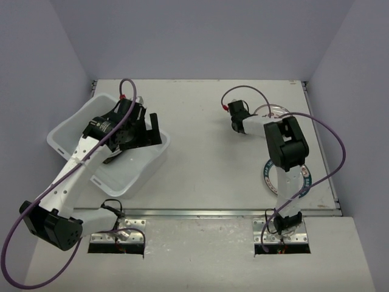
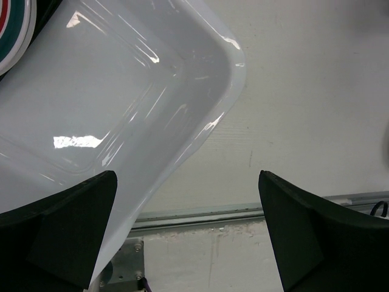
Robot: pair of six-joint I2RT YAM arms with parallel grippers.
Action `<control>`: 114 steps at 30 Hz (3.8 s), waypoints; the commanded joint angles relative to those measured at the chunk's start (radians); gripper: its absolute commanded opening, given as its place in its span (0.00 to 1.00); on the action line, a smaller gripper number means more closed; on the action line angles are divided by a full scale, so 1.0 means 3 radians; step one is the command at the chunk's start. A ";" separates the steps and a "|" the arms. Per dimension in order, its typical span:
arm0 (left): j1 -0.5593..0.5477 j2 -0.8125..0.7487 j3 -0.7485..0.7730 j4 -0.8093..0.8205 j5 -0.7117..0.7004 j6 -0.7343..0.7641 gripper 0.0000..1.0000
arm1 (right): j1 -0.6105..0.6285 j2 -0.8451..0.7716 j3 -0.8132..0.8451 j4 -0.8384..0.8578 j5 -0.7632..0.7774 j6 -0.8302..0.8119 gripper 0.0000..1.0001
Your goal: Place the plates into the plastic bin on the countertop
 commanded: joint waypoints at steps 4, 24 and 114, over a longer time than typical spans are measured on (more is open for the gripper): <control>-0.0025 0.0144 0.0509 0.0501 0.0166 -0.0099 1.00 | 0.0666 -0.1145 -0.0735 0.0965 -0.0412 -0.0855 0.00; 0.0231 0.0480 0.0426 0.1883 0.1629 -0.1071 1.00 | 0.2052 -0.3139 -0.0851 -0.0058 -0.2426 -0.1577 0.00; 0.1360 0.0561 0.0447 0.1315 0.0593 -0.0402 1.00 | 0.0009 -0.2718 0.0620 -0.1721 -0.3546 0.3263 0.99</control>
